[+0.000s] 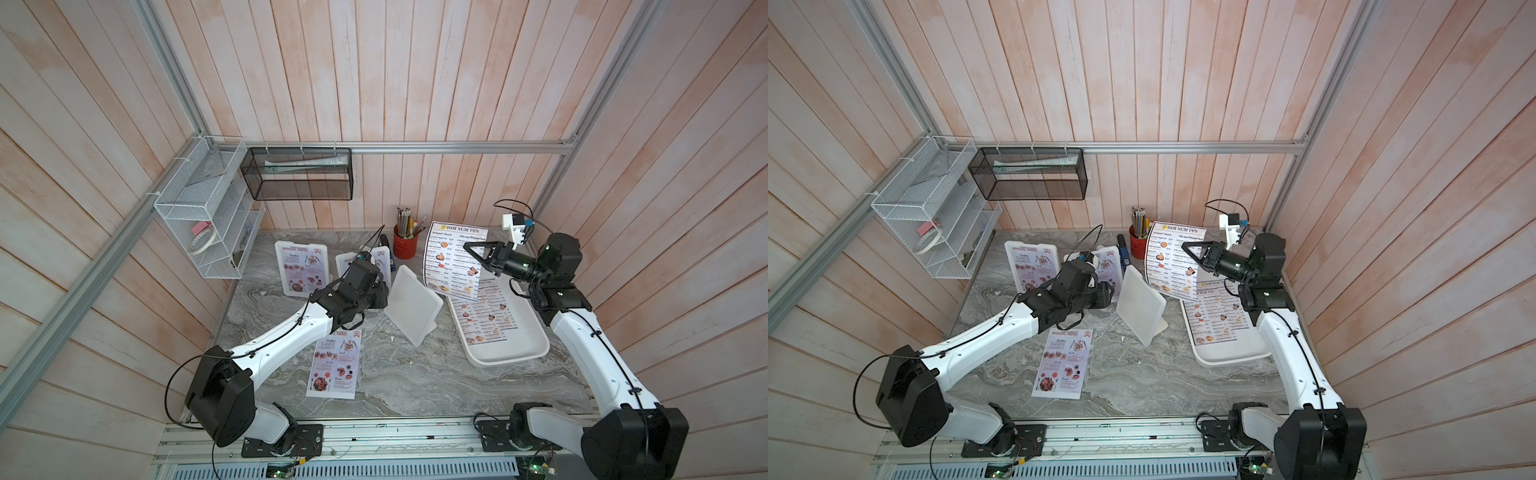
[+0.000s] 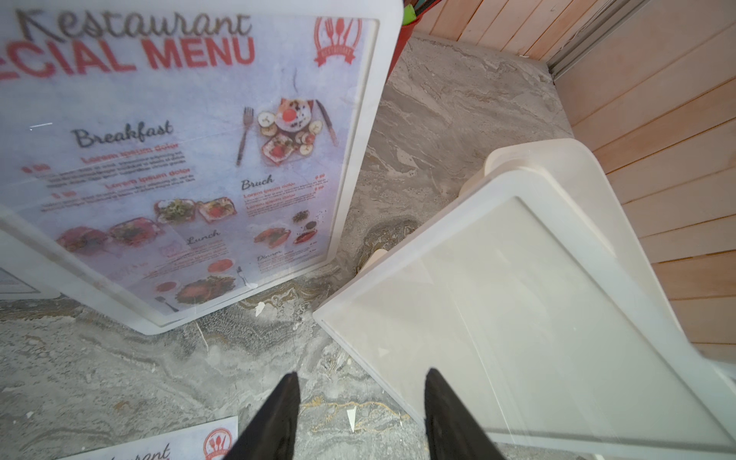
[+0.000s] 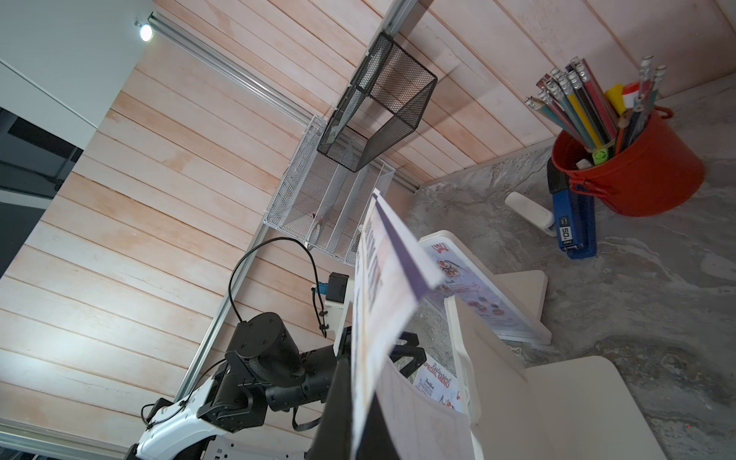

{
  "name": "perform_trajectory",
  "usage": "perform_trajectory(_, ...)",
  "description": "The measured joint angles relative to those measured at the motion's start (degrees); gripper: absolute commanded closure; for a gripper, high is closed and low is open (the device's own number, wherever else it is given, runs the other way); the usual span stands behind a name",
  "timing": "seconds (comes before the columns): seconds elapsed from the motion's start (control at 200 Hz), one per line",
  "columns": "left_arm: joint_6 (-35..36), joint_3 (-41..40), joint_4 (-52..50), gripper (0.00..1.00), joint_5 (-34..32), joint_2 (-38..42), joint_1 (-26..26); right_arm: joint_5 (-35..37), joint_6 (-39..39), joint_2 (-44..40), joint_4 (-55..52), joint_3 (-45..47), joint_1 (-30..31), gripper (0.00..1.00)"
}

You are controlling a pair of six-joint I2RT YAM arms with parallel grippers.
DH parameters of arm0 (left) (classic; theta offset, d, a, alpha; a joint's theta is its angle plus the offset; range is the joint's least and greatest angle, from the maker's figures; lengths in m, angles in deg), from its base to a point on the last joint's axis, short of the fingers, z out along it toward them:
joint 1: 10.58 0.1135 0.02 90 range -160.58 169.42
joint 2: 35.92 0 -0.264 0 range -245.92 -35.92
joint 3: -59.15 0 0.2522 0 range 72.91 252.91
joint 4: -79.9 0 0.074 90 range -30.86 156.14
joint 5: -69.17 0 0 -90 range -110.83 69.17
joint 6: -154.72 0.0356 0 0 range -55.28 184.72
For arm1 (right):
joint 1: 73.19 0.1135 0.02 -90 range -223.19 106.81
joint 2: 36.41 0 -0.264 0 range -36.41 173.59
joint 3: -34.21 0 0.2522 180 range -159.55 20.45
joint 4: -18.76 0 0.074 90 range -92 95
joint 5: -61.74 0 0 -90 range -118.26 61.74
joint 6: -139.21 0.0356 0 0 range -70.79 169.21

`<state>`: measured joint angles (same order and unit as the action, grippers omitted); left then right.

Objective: Replace the menus in the menu holders
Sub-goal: Insert the menu into the menu holder.

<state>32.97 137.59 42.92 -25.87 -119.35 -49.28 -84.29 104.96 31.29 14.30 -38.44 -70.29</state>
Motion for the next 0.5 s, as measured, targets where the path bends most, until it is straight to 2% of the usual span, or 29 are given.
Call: perform_trajectory(0.5,-0.02,0.0,-0.15,0.47,-0.2,0.0,-0.07,-0.52,1.27,0.76,1.68,1.22,-0.42,1.0)
